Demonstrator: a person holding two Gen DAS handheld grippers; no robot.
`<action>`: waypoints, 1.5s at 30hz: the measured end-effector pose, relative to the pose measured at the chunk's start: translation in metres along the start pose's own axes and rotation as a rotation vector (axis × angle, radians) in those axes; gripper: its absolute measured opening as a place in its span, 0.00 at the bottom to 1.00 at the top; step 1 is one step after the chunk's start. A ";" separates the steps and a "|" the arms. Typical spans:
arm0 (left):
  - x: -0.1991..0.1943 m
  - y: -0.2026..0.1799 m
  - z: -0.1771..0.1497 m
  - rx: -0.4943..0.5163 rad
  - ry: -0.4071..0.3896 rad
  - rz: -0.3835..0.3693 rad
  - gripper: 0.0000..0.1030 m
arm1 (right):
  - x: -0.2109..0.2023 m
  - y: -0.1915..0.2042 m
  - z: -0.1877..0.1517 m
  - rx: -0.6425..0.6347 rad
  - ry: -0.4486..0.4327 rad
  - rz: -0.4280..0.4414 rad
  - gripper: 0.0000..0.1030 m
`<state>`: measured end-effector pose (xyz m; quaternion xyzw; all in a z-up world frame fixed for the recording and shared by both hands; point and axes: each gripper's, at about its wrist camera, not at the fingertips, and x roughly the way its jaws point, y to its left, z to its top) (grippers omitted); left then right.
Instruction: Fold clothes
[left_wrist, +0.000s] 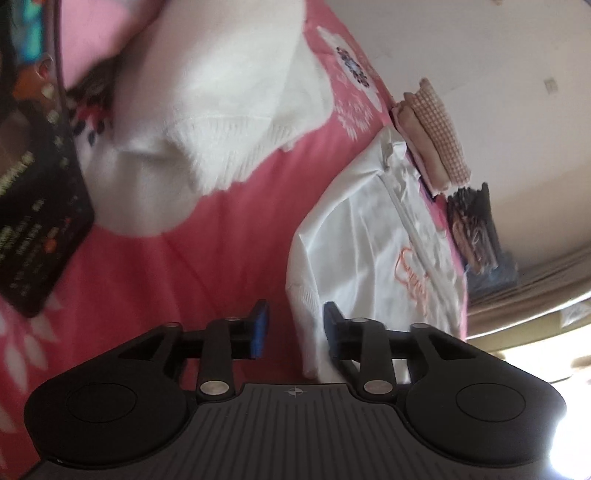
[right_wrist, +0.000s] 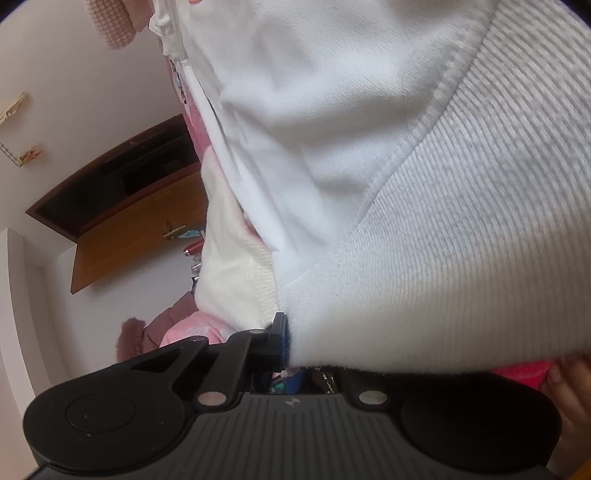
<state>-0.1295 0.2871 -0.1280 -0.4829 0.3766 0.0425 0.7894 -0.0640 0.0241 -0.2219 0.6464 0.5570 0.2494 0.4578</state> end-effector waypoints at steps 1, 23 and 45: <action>0.004 0.000 0.001 -0.007 0.007 -0.004 0.32 | -0.001 -0.001 0.001 0.000 0.001 0.000 0.06; 0.043 -0.025 -0.009 0.235 0.119 0.089 0.21 | -0.057 0.045 -0.009 -0.369 0.124 -0.198 0.09; 0.057 -0.057 -0.027 0.476 0.118 0.259 0.22 | -0.317 0.168 0.049 -0.661 -0.276 -0.710 0.59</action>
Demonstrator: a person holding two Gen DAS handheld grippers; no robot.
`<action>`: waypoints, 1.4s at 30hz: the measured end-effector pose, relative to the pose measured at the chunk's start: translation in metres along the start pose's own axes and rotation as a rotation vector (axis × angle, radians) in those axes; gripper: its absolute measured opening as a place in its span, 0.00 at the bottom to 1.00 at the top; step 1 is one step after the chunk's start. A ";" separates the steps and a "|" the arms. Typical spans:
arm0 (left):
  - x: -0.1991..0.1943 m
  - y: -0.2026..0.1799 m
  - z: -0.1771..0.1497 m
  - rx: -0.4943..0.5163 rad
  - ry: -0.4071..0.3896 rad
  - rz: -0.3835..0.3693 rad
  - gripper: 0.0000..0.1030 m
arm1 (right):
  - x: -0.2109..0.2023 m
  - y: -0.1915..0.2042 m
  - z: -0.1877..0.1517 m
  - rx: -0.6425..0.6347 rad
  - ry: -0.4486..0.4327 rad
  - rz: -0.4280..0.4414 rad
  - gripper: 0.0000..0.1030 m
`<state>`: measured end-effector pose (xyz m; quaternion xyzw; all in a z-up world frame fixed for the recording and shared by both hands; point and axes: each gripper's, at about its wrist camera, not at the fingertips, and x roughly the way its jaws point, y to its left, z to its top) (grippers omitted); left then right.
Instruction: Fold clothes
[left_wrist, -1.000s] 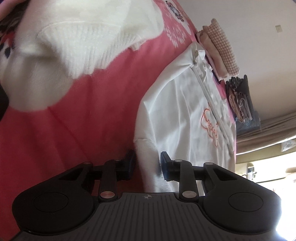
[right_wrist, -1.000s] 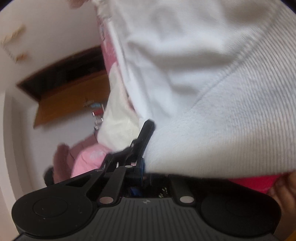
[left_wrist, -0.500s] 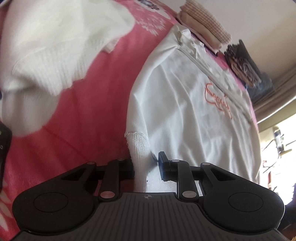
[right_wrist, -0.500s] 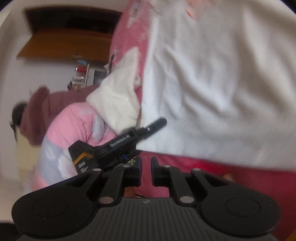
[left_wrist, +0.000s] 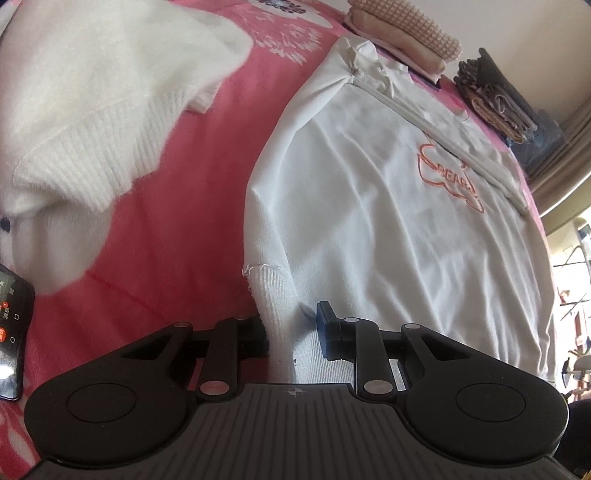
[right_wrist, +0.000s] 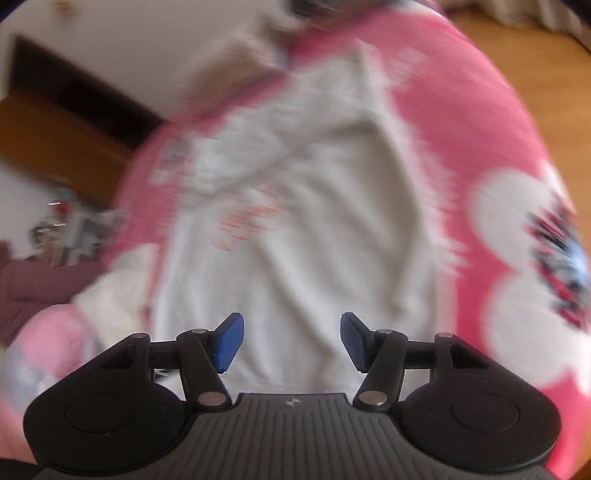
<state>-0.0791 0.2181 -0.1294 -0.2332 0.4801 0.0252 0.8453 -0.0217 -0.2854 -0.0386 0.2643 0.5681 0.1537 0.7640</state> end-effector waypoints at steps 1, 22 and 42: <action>0.000 -0.001 0.000 -0.001 -0.001 0.005 0.22 | 0.004 -0.014 0.002 0.041 0.035 -0.024 0.59; 0.002 0.001 -0.002 -0.020 -0.020 -0.003 0.23 | 0.067 -0.085 -0.005 0.260 0.352 -0.054 0.49; 0.003 0.006 -0.003 -0.029 -0.027 -0.025 0.23 | 0.054 -0.108 -0.004 0.369 0.187 0.040 0.35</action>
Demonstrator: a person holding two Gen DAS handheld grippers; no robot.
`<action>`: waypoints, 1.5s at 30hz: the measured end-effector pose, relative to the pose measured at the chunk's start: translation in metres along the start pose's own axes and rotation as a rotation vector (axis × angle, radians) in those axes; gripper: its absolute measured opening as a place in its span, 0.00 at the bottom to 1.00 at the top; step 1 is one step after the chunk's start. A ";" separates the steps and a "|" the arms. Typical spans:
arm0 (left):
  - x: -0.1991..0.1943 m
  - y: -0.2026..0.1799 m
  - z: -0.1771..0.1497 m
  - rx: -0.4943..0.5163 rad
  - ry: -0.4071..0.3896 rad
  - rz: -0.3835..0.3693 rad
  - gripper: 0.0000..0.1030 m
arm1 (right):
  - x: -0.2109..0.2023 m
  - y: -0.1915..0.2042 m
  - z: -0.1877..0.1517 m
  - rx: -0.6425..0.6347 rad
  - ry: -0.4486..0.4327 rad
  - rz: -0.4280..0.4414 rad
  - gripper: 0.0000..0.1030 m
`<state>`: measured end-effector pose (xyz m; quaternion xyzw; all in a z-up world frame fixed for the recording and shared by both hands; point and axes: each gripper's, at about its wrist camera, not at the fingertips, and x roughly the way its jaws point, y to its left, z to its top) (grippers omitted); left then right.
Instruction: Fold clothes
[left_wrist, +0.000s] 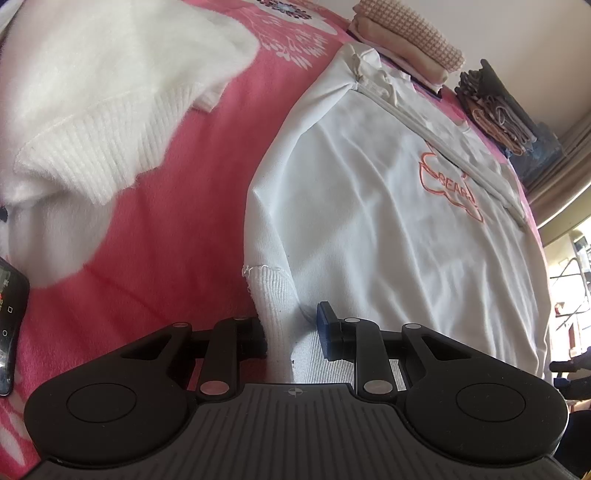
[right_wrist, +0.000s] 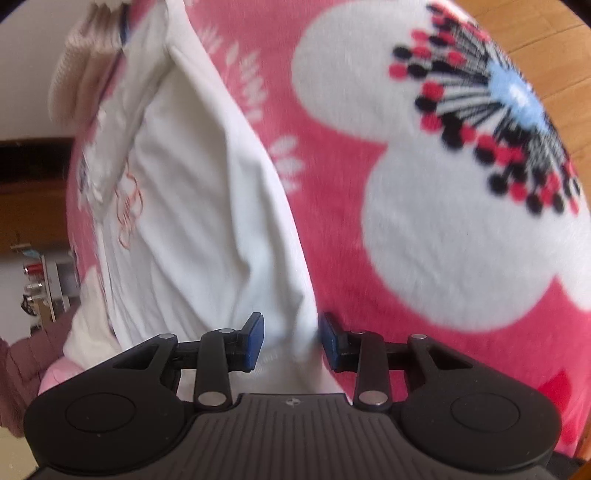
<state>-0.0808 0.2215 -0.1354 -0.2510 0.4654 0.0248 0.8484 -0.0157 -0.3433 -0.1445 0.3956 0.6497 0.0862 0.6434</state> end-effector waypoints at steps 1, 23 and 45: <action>0.000 0.000 0.000 -0.002 0.000 -0.001 0.23 | 0.001 -0.002 0.002 0.006 0.012 0.008 0.35; -0.001 0.023 -0.001 -0.072 -0.014 -0.118 0.23 | 0.003 -0.019 -0.032 0.002 -0.089 0.095 0.35; -0.001 0.022 -0.001 -0.070 -0.009 -0.114 0.23 | 0.013 -0.046 -0.062 0.077 -0.032 0.213 0.34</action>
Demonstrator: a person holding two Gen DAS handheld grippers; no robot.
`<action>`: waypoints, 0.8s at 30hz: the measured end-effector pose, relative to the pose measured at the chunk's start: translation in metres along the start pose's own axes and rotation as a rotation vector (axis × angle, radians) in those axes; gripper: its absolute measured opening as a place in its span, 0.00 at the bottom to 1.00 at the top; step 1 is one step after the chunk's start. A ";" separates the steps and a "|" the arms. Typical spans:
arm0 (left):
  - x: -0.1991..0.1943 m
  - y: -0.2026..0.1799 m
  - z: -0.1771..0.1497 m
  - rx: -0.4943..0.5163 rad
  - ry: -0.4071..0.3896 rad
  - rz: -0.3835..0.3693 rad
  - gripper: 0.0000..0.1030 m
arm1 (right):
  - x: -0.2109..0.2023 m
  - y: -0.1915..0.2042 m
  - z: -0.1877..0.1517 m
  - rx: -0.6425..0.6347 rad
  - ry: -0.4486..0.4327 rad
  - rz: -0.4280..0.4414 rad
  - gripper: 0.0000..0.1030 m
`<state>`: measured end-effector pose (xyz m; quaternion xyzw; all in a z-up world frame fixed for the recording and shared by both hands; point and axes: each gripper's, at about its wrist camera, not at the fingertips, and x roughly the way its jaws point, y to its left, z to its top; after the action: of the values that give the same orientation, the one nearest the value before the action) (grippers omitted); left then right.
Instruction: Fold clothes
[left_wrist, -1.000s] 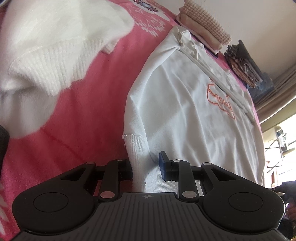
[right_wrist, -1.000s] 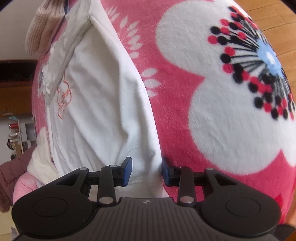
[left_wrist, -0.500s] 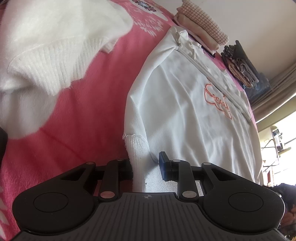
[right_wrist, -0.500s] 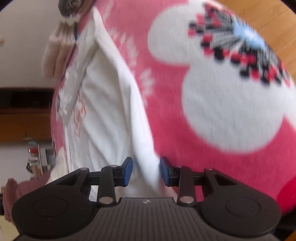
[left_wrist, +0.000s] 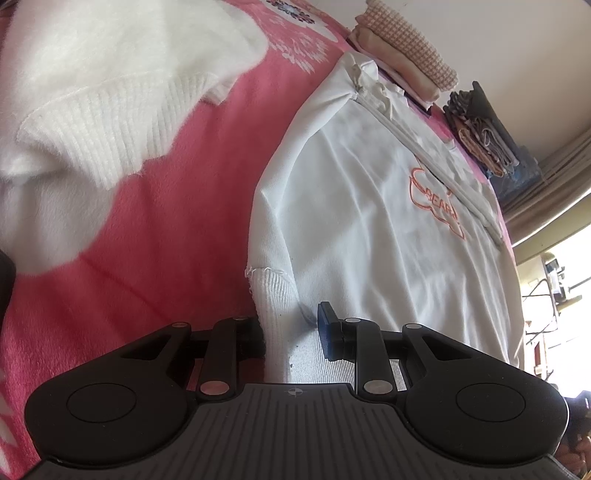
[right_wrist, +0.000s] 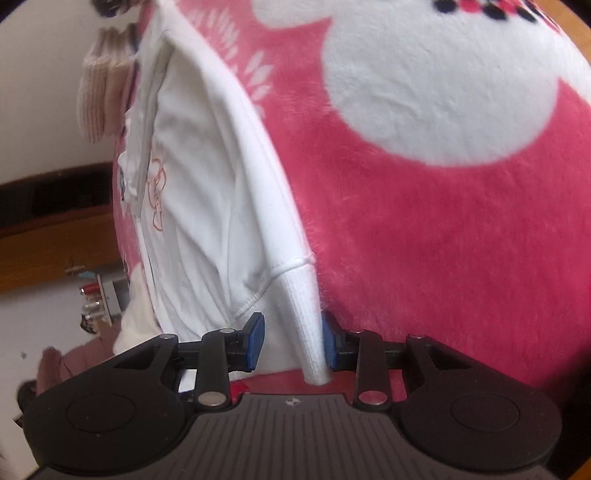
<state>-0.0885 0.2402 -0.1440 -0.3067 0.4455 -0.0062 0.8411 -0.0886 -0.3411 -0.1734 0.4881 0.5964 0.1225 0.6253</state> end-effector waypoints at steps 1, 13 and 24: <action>0.000 0.000 0.000 0.003 0.003 0.001 0.23 | -0.001 0.002 0.002 -0.012 -0.017 0.007 0.34; -0.008 -0.001 -0.003 -0.002 0.061 -0.021 0.28 | -0.001 0.003 0.012 -0.073 -0.060 0.038 0.31; -0.011 -0.019 -0.018 0.105 0.043 0.053 0.08 | 0.010 0.027 0.002 -0.184 -0.103 -0.048 0.11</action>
<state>-0.1037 0.2193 -0.1331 -0.2503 0.4707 -0.0139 0.8460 -0.0726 -0.3215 -0.1591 0.4201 0.5613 0.1365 0.6999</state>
